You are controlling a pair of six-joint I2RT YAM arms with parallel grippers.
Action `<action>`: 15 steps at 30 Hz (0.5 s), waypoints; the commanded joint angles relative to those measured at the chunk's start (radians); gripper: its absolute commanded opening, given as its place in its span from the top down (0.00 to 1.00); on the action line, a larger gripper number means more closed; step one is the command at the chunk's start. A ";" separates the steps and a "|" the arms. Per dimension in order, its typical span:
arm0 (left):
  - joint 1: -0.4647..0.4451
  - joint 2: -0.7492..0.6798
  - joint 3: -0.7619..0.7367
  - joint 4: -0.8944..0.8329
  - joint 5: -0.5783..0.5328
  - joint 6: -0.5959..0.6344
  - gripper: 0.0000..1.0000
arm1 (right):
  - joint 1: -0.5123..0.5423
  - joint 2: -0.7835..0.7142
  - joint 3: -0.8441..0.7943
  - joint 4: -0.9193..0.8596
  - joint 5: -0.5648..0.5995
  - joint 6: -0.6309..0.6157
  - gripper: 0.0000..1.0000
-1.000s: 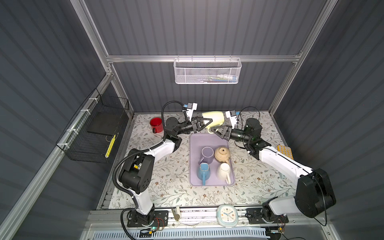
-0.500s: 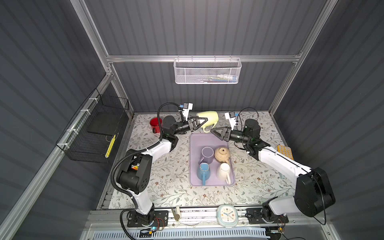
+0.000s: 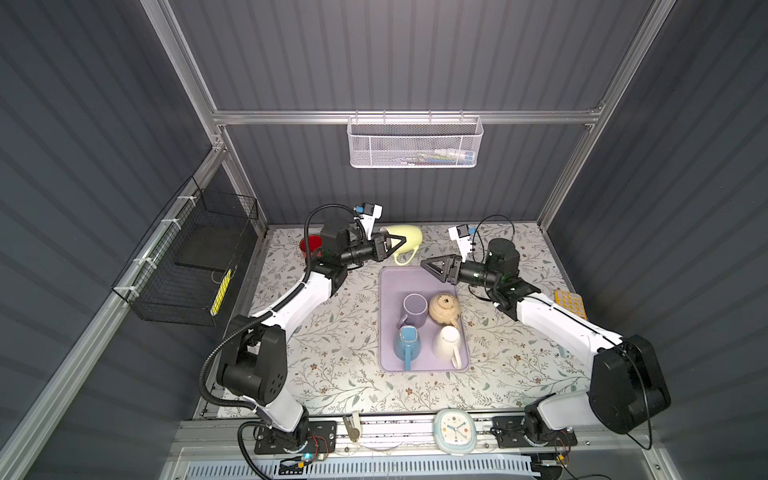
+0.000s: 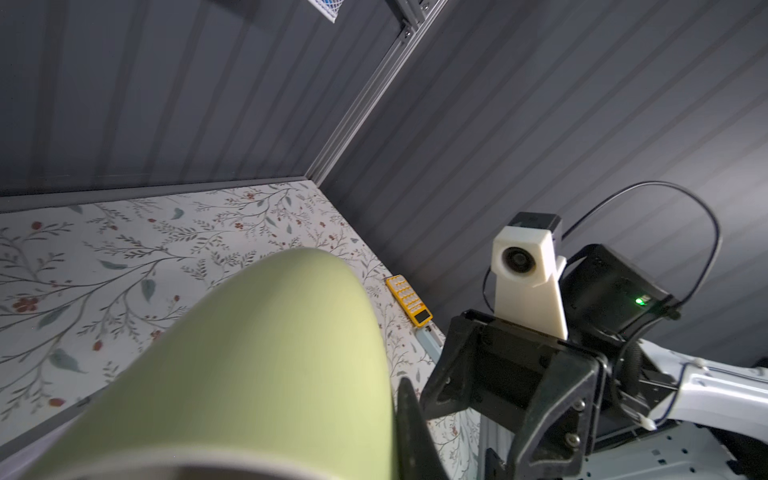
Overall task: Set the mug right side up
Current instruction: 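Open the right gripper and withdraw it while the left gripper carries the mug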
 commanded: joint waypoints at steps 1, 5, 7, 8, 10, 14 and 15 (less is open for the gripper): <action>0.010 -0.069 0.104 -0.236 -0.093 0.221 1.00 | -0.005 0.002 0.003 -0.010 0.007 -0.025 0.45; 0.016 -0.053 0.224 -0.448 -0.206 0.325 1.00 | -0.007 0.008 0.004 -0.010 0.006 -0.024 0.45; 0.018 -0.033 0.284 -0.547 -0.258 0.362 1.00 | -0.009 0.009 0.004 -0.012 0.006 -0.025 0.45; 0.021 -0.019 0.310 -0.591 -0.281 0.381 1.00 | -0.009 0.008 0.003 -0.013 0.008 -0.027 0.45; 0.022 0.001 0.358 -0.665 -0.330 0.411 1.00 | -0.009 0.008 0.001 -0.015 0.008 -0.028 0.45; 0.037 0.034 0.407 -0.740 -0.393 0.437 1.00 | -0.012 0.008 -0.007 -0.014 0.014 -0.029 0.45; 0.041 0.044 0.420 -0.757 -0.404 0.440 1.00 | -0.012 0.007 -0.009 -0.013 0.014 -0.027 0.45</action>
